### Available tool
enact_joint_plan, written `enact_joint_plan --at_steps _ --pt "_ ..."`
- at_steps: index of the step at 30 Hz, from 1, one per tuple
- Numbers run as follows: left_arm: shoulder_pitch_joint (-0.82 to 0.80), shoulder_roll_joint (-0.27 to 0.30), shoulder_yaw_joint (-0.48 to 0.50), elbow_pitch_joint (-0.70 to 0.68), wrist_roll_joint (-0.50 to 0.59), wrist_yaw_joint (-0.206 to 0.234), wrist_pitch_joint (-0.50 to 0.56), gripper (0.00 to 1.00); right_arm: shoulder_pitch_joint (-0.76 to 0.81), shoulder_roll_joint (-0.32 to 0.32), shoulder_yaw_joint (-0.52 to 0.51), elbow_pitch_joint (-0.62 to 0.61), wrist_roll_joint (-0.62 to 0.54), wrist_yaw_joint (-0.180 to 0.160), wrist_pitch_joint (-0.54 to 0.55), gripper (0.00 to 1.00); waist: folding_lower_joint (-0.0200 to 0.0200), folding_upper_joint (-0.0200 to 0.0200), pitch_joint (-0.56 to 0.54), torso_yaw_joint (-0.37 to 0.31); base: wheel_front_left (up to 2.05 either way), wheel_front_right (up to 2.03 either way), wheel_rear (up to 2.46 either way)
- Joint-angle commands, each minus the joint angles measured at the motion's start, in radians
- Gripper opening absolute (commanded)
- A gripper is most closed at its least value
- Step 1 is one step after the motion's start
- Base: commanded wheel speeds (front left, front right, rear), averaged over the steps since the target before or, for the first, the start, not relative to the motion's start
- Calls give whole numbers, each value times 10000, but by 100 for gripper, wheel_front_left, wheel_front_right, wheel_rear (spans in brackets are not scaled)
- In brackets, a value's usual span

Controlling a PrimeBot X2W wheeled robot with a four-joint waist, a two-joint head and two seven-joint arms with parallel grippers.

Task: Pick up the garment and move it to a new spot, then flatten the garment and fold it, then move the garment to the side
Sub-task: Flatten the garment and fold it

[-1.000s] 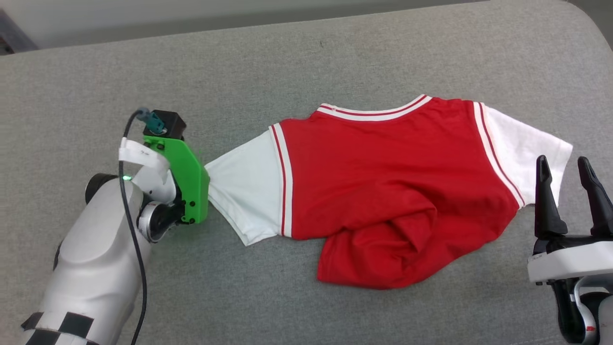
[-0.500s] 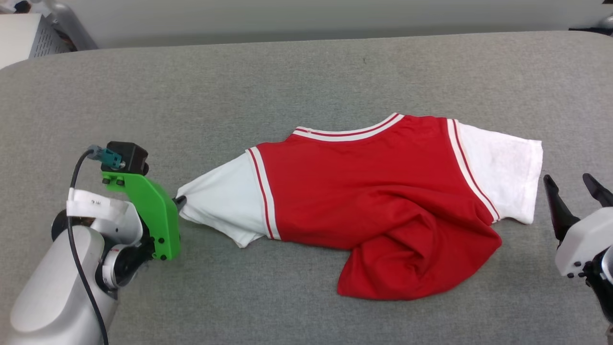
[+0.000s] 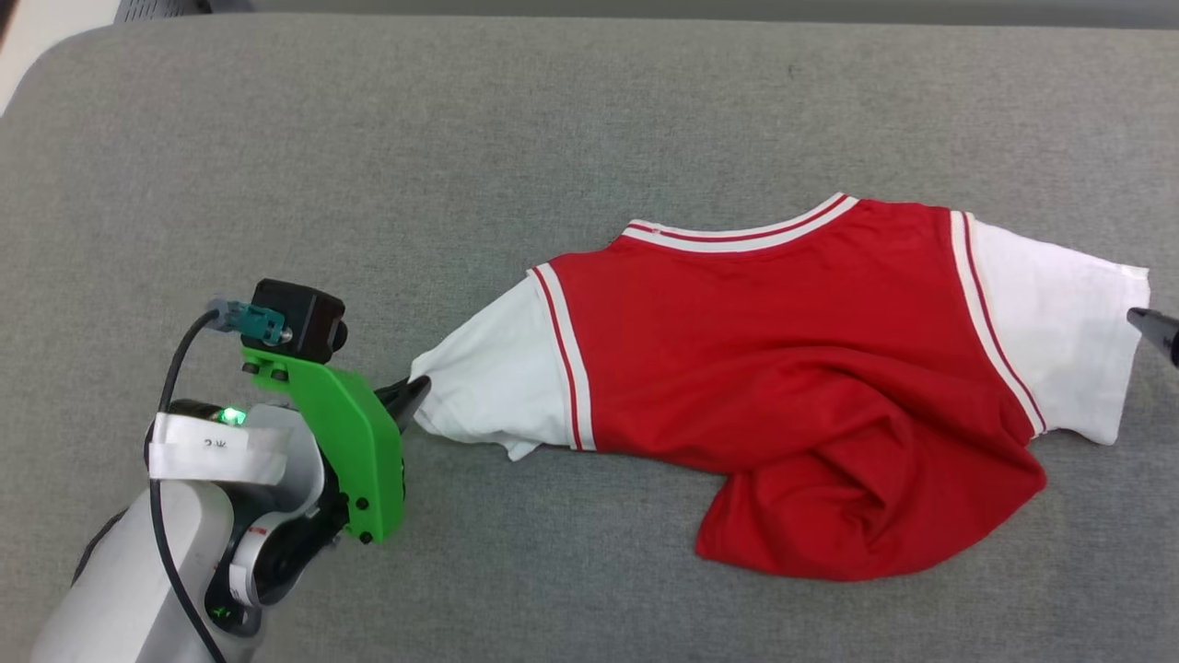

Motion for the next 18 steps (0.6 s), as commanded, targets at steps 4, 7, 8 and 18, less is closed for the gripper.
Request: enact_joint_plan --at_steps 4,7,8,18 --pt "76 13 -155 -502 115 103 50 0 -1049 -174 -125 929 -362 -9 122 100 -1 0 660 585 0 0 0" --pt "-1 -18 -208 -702 153 97 43 0 -1465 -239 -163 1465 -593 -9 41 100 -1 0 869 728 0 0 0" --pt "-31 -24 -229 -766 177 92 34 0 -1612 -276 -188 1676 -666 -9 -27 100 -1 0 951 779 0 0 0" --pt "-233 -179 -422 -998 293 88 -50 0 -1811 -283 184 3152 -917 -9 -567 100 -1 0 1419 1049 0 0 0"
